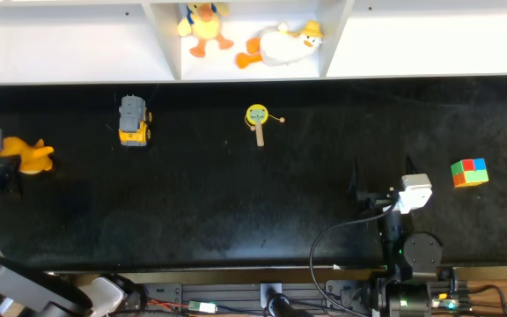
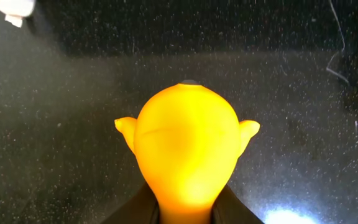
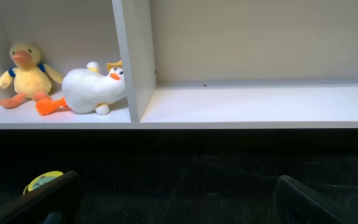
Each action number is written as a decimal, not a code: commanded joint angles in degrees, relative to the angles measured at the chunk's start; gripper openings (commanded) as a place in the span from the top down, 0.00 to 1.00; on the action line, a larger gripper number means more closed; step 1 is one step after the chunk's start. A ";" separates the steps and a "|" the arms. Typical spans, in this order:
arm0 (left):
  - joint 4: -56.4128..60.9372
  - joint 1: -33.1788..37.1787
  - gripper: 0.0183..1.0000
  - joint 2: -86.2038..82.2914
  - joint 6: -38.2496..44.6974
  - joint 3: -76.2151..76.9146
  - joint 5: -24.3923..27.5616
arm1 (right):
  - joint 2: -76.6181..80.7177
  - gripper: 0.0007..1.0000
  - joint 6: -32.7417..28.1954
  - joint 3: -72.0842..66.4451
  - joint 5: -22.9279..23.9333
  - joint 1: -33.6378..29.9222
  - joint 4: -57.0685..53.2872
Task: Store Toys
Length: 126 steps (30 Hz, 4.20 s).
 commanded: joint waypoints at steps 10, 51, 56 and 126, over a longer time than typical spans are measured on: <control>12.26 -0.31 0.95 -6.93 -21.81 1.55 11.76 | -0.42 0.01 -0.15 -0.74 0.24 0.26 0.24; 14.86 -13.29 0.95 6.67 -26.86 17.73 -0.44 | -0.42 0.00 -0.15 -0.74 0.24 0.26 0.24; 15.23 -13.44 0.95 7.23 -26.14 18.05 -1.01 | -0.42 0.00 -0.15 -0.74 0.24 0.26 0.24; 22.62 -20.35 0.84 18.86 -24.13 22.23 -7.39 | -0.42 0.00 -0.15 -0.74 0.24 0.26 0.24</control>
